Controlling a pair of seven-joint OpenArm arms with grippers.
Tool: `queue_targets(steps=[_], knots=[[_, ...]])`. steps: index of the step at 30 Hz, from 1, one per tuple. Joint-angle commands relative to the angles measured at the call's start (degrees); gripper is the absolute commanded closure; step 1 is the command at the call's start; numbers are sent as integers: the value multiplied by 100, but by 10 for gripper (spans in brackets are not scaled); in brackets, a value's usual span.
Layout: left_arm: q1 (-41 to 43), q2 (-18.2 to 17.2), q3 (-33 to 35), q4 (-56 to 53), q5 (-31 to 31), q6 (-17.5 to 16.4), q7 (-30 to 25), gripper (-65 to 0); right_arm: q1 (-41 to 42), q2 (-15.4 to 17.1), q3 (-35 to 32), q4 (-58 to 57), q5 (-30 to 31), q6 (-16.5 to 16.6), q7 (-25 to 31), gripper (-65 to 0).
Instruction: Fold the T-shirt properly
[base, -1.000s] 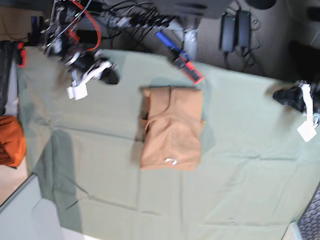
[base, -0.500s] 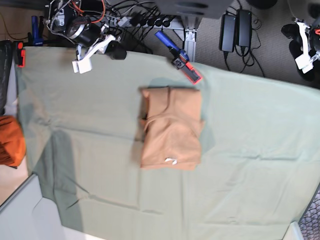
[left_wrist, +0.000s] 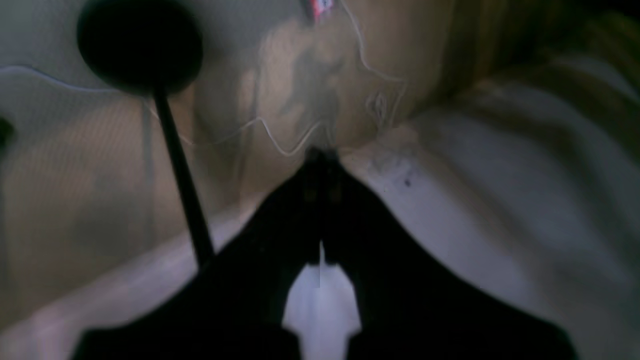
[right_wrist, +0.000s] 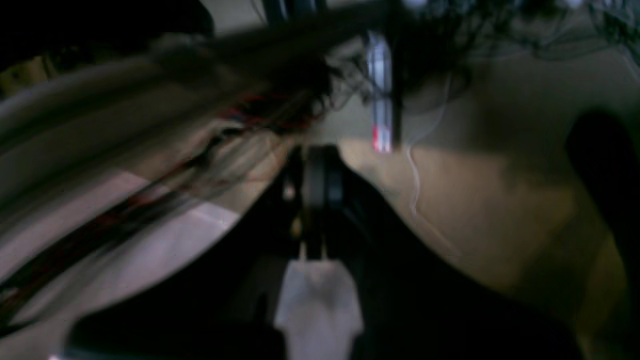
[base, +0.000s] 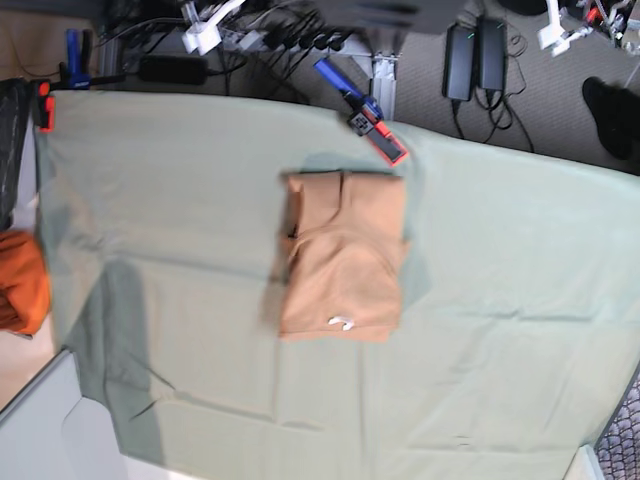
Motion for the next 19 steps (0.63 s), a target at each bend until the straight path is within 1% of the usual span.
queue_targets(steps=[1,4,6,8,9,10,12,13,16,18,19], knots=[[-229,22,168,-393,66,98,52,0,55,61,-48,-192,-92,588,-13,0],[-1161,363,772,-1851,184,308,-153,0,461,61,-264,-1095,-492,553,31,0],[-1768,603,1187,-2756,358,431,-546,0,796,61,-417,-1757,-780,372,125,0],[-2378,879,1613,-3534,584,881,-756,0,1178,59,-533,-2411,-1126,81,289,0],[-2664,1019,1816,-3840,629,1062,-800,0,1379,57,-570,-2712,-1296,-63,374,0],[-2933,1150,1993,-4074,623,1161,-798,0,1582,48,-584,-2986,-1453,-166,396,0],[-3335,1381,2216,-4356,562,1364,-791,0,1943,26,-584,-3410,-1692,-328,328,0],[-3471,1475,2267,-4411,562,1405,-752,0,2098,13,-584,-3556,-1781,-382,232,0],[-3681,1637,2280,-4426,527,1405,-737,0,2424,-13,-584,-3722,-1836,-411,-4,0],[-3689,1718,2280,-4426,424,1405,-754,0,2535,-11,-584,-3720,-1836,-413,66,0],[-3687,1749,2280,-4426,426,1403,-802,0,2575,-13,-584,-3720,-1836,-413,201,0]])
